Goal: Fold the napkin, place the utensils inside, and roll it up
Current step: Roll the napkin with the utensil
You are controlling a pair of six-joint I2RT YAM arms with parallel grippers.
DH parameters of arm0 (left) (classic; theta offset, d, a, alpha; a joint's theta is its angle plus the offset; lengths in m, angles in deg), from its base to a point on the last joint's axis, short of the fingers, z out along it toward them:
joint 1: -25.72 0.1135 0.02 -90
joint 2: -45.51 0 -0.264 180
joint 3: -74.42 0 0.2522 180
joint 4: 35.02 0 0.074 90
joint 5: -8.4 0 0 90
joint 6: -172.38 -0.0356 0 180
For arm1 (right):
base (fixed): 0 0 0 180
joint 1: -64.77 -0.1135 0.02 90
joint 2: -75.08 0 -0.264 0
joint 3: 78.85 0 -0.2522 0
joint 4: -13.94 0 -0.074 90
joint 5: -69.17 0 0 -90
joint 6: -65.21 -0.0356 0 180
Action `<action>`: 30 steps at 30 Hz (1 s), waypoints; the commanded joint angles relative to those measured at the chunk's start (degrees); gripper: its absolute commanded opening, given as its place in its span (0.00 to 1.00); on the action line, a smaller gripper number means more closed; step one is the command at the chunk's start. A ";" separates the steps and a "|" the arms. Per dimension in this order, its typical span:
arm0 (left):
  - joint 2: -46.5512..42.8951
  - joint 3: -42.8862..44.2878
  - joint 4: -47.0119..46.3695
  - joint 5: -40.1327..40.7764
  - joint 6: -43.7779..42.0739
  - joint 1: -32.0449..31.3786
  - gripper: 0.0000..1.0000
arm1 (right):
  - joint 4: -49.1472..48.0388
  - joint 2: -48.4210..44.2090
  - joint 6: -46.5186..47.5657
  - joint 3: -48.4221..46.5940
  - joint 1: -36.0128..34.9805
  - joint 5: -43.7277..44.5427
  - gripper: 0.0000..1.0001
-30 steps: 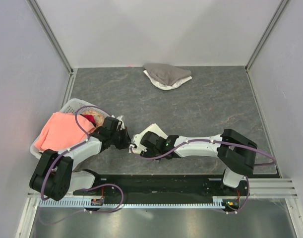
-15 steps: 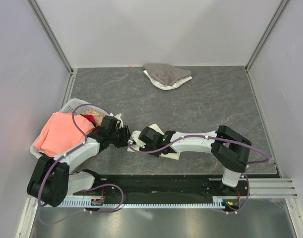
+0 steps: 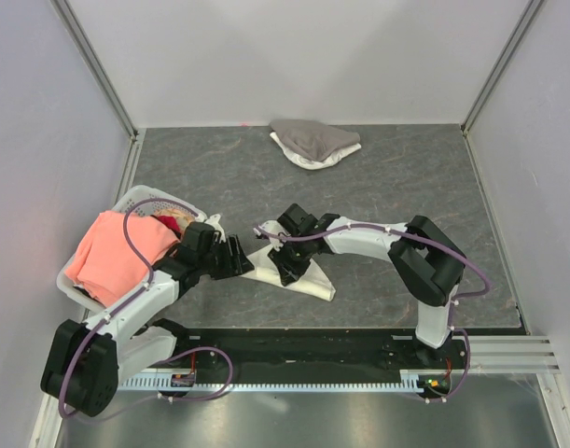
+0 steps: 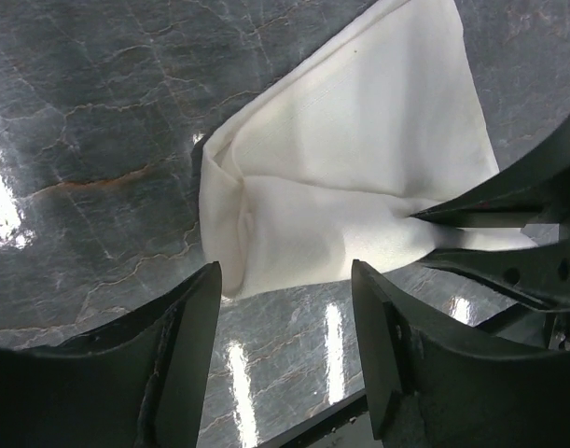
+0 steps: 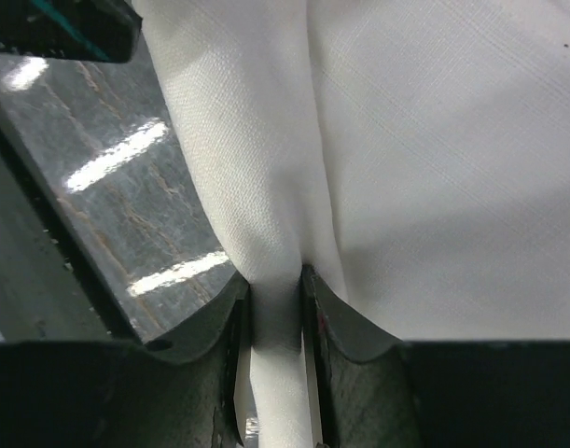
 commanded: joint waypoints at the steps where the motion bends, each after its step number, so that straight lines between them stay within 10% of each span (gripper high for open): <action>1: -2.11 -0.12 0.48 2.16 1.04 -0.92 0.66 | 6.91 5.96 -2.19 0.53 3.35 -13.46 0.31; 17: 0.61 -2.66 -11.28 -1.52 -2.65 -1.62 0.62 | 4.72 14.31 -4.48 -0.17 11.98 -28.43 0.32; 30: 8.25 -5.39 -21.58 -4.87 -2.65 -2.06 0.25 | 3.92 15.98 -5.09 -0.44 12.42 -27.11 0.32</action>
